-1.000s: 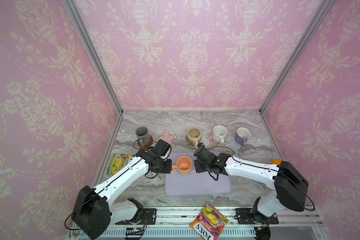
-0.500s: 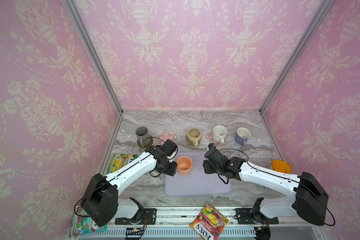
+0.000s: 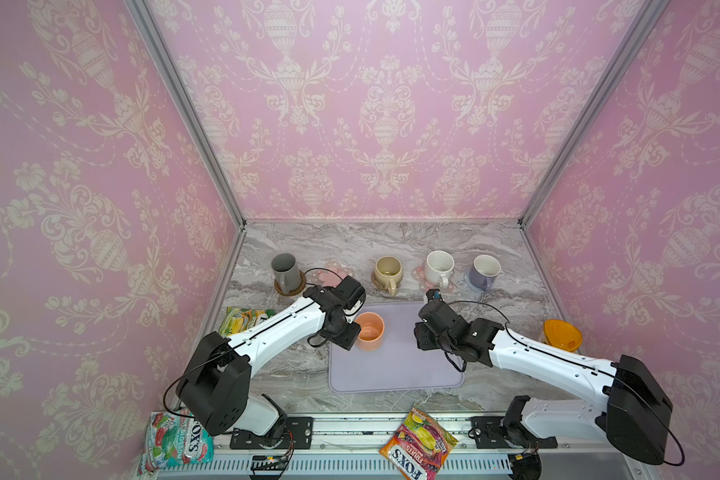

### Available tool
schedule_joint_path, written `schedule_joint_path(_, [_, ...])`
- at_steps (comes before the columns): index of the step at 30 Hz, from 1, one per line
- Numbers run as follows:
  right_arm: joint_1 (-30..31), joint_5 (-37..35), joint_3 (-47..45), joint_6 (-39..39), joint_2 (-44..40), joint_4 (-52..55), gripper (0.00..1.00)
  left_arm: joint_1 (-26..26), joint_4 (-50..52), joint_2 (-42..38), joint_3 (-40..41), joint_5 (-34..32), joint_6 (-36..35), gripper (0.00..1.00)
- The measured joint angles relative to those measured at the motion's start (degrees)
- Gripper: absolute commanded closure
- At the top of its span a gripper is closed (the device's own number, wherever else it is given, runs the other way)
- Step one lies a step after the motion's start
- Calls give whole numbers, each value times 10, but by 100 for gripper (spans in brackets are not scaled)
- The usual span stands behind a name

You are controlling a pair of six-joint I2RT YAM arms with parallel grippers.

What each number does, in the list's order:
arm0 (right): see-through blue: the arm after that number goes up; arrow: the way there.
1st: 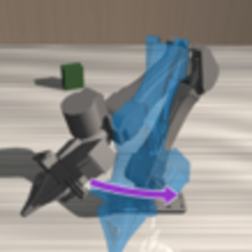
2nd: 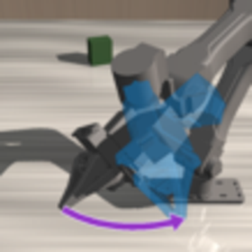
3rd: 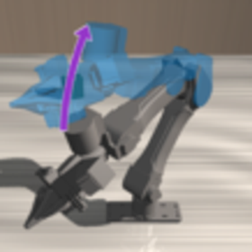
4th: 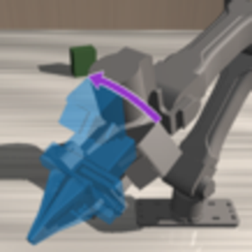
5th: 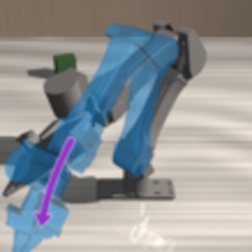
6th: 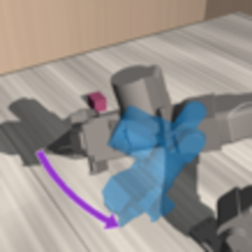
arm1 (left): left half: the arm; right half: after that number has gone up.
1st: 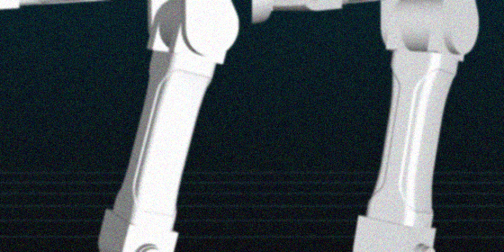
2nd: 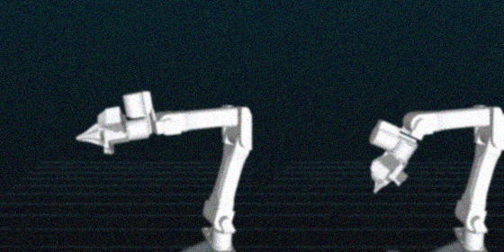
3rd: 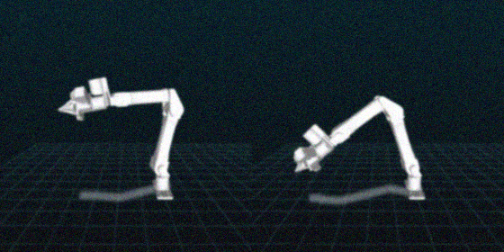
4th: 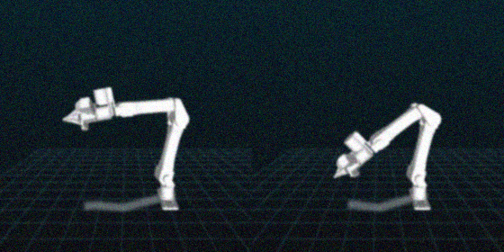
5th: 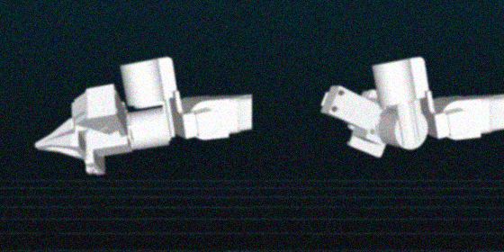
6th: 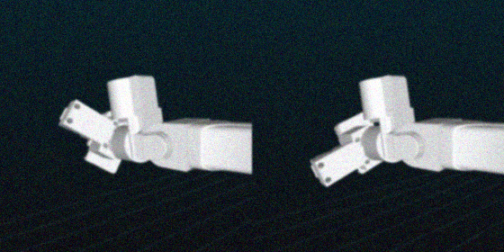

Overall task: Place cups on coasters
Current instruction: Pick up the cup from the tray.

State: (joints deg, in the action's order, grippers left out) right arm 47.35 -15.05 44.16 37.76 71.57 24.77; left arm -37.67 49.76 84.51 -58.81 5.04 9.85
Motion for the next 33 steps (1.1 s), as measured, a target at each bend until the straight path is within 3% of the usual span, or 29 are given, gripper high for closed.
schedule_joint_path(14, [-1,-4,-31,18,-29,2,39,-81,-47,3,9,29,24,47])
schedule_joint_path(33, [-1,-4,-32,30,-37,2,40,-101,-82,-9,43,-8,83,53])
